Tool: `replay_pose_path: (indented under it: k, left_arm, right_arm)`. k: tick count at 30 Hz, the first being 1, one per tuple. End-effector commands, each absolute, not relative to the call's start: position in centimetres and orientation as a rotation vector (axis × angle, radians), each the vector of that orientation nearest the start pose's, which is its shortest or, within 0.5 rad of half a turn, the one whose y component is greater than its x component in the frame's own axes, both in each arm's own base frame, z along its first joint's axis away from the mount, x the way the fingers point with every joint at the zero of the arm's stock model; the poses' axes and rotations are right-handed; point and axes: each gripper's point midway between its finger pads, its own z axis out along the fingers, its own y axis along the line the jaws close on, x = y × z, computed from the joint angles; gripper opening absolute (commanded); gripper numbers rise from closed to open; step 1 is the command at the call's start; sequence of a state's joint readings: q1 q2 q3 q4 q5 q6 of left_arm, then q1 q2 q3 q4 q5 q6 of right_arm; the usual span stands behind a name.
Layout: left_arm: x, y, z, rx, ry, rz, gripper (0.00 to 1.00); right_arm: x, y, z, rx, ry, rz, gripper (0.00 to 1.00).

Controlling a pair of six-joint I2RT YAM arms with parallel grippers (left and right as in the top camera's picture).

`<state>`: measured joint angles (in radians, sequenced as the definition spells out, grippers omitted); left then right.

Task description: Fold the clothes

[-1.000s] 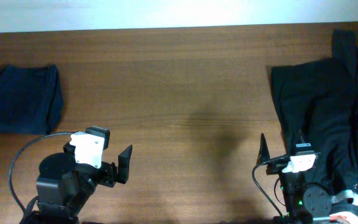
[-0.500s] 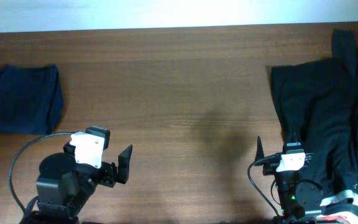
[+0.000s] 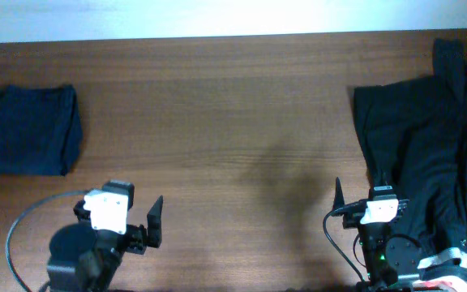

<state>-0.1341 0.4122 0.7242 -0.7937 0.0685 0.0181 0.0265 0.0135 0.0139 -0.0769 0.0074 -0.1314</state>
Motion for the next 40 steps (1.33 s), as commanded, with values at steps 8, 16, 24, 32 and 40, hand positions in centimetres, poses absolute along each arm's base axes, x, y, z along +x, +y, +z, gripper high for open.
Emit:
replay_pose_path:
  k: [8, 16, 24, 32, 40]
  left_arm:
    - [24.6, -0.9, 16.4, -0.003, 1.618, -0.013, 0.99]
    - [24.5, -1.6, 15.7, 0.035, 1.647, -0.050, 0.99]
    - [24.5, -1.6, 15.7, 0.035, 1.647, -0.050, 0.99]
    - [24.5, -1.6, 15.7, 0.035, 1.648, -0.050, 0.99]
    - [24.5, -1.6, 15.7, 0.035, 1.648, -0.050, 0.99]
  right_arm:
    - [24.6, 0.4, 15.6, -0.120, 1.645, -0.090, 0.99]
    - [24.6, 0.4, 15.6, -0.120, 1.646, -0.090, 0.99]
    - [24.6, 0.4, 15.6, -0.120, 1.646, -0.090, 0.99]
    - [24.6, 0.4, 15.6, -0.120, 1.646, -0.090, 0.99]
    - [24.6, 0.4, 15.6, -0.120, 1.646, -0.090, 0.99]
